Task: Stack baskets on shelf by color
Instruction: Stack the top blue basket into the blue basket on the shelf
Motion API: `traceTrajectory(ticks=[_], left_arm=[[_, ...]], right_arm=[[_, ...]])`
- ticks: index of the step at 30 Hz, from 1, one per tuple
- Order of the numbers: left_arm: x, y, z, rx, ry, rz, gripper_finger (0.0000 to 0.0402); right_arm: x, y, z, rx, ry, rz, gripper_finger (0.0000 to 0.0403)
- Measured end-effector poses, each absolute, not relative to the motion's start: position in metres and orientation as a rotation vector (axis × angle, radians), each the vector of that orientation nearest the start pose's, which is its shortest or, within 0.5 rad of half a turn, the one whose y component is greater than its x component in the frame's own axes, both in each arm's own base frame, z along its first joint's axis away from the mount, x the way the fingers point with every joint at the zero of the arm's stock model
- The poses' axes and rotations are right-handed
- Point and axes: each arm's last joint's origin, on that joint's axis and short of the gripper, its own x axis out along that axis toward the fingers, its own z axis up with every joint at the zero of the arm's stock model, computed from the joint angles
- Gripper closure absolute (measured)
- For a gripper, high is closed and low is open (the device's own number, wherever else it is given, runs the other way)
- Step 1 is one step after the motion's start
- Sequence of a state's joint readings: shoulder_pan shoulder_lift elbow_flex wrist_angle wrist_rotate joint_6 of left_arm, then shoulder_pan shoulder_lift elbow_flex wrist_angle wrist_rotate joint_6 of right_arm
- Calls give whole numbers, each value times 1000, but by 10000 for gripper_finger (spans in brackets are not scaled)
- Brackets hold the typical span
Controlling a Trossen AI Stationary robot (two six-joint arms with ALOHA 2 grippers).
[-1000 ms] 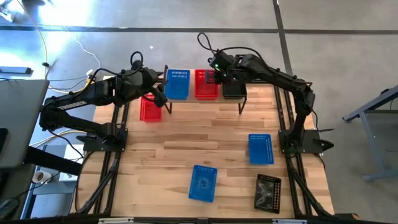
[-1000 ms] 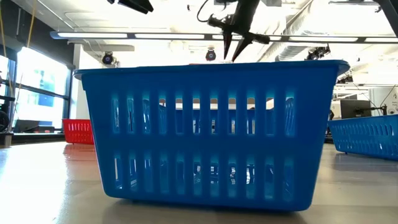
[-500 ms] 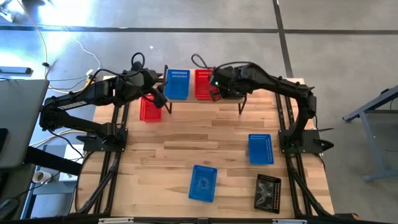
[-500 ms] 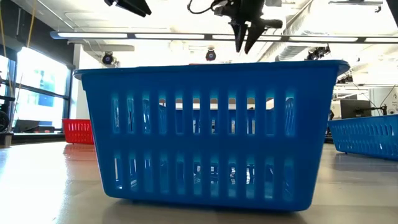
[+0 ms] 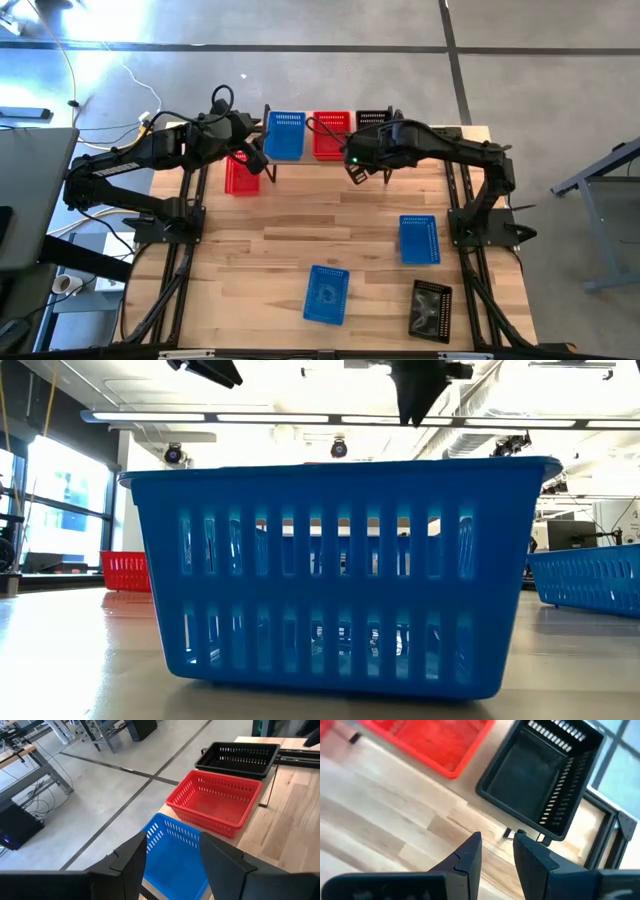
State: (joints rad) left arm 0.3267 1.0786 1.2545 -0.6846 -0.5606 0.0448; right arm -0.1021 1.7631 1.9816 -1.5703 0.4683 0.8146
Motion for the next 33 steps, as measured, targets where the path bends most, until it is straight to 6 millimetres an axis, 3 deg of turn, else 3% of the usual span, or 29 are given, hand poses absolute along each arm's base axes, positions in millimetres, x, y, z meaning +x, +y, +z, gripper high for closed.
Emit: traceTrajectory(ticks=[8,13,23,33], left_arm=[[191,81,393,102,541,856,231],[191,81,393,88,534,860,231],[191,81,393,-32,476,893,231],[191,80,393,-233,388,905,231]], right_arm=[[295,-26,398,348,981,-955,304],[263,-19,383,401,994,-1004,304],[199,0,370,709,832,-930,304],[168,19,329,971,913,-960,304]])
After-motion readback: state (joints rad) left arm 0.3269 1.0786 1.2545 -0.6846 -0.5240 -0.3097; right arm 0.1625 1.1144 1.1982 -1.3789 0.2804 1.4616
